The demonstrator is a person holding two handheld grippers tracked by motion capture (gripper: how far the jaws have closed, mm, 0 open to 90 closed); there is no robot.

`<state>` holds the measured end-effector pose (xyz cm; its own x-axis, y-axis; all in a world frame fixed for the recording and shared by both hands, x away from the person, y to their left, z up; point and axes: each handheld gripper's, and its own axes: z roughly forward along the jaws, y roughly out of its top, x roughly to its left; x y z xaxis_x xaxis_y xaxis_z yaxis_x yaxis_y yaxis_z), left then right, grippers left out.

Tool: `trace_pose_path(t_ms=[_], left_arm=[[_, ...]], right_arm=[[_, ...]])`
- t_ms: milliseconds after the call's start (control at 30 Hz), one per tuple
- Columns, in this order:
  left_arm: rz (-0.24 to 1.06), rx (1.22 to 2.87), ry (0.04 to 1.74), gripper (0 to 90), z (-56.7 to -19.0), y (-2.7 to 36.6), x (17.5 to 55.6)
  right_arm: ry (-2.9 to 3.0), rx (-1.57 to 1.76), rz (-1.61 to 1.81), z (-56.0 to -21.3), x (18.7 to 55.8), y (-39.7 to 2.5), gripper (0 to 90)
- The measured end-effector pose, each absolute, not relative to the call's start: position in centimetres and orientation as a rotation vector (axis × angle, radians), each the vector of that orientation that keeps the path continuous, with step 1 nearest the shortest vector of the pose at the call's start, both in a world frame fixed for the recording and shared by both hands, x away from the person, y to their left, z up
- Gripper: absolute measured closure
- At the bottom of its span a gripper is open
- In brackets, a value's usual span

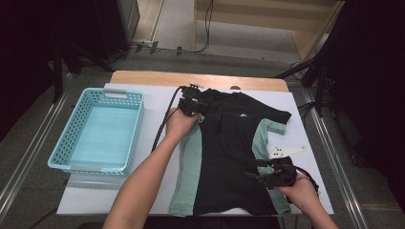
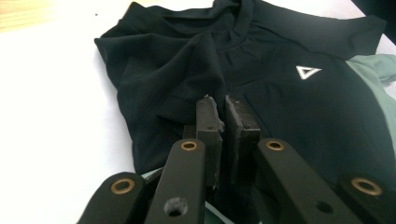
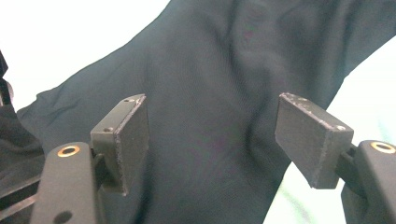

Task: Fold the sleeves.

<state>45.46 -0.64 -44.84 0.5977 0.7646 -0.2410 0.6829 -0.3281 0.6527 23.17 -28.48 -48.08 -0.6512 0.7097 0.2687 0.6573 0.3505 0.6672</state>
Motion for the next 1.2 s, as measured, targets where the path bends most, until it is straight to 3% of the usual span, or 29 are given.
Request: trace_pose_path(t_ms=[467,767,1200], left_arm=[[0.087,2.115,1.084,86.5,-45.6,-2.9,44.9],[0.093,2.08,1.044,66.3,-43.8,-2.0,44.4],[0.087,2.113,1.06,61.9,-43.7,-0.3,43.9]], right_arm=[[2.527,1.273,1.2,-48.0,23.1,-28.5,24.8],[2.523,1.281,1.201,-48.0,23.1,-28.6,24.8],[2.525,1.281,1.192,-48.1,23.2,-28.5,24.8]])
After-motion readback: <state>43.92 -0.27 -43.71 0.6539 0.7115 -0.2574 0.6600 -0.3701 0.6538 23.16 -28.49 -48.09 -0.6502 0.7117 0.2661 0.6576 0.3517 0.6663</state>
